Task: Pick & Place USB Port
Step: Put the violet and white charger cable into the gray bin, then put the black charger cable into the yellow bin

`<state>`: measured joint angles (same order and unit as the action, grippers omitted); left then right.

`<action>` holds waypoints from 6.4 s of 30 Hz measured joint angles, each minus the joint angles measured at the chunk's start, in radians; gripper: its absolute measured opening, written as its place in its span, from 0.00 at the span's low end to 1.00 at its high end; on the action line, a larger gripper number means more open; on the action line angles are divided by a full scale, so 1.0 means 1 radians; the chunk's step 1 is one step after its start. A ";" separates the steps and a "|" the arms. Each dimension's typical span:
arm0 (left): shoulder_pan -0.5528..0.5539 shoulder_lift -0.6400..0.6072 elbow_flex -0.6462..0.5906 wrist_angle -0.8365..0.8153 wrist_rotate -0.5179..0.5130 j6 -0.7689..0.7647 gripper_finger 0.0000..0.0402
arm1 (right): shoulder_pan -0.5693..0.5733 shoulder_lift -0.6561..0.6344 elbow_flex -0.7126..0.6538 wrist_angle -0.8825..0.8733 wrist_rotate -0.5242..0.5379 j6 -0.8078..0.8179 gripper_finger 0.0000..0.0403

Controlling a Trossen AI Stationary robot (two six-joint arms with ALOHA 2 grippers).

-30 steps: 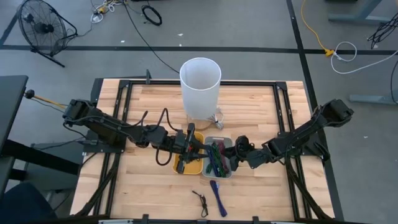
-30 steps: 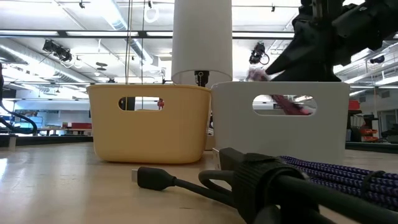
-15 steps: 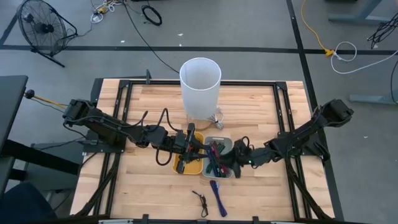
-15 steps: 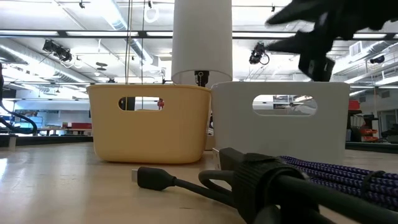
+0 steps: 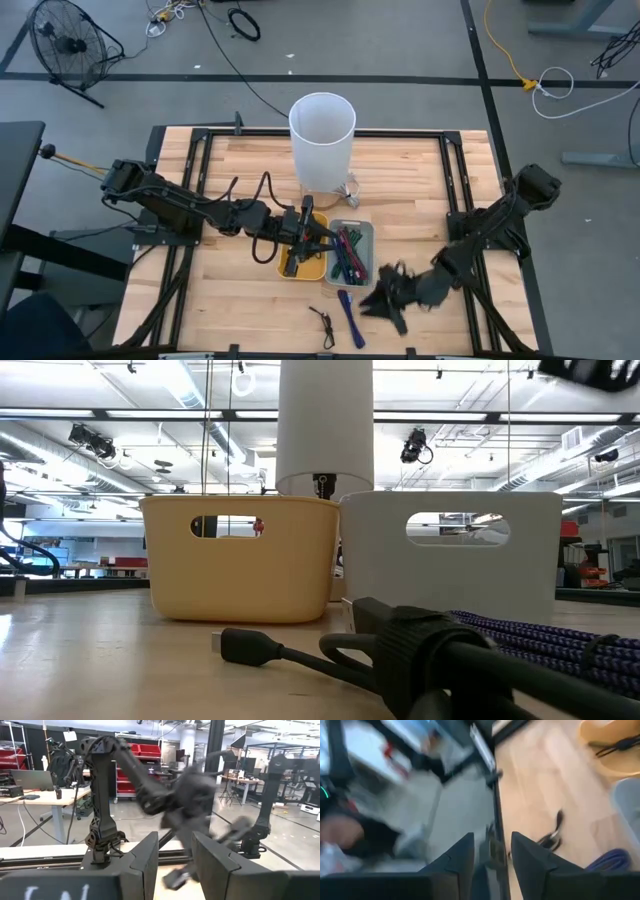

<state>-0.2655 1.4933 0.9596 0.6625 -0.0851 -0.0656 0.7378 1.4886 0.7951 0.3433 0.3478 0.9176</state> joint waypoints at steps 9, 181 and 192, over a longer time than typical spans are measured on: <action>0.000 0.000 0.000 0.018 0.000 -0.001 0.30 | 0.006 0.222 0.562 -0.760 -0.099 0.094 0.26; 0.001 -0.084 0.000 -0.091 0.045 -0.017 0.30 | -0.410 0.040 0.186 -0.800 -0.233 0.100 0.21; -0.041 -0.081 0.000 -0.436 0.159 0.018 0.30 | -0.447 0.016 0.186 -0.765 -0.233 -0.029 0.26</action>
<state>-0.3064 1.4122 0.9600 0.2269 0.0741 -0.0473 0.2908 1.5046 0.9806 -0.4214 0.1146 0.8891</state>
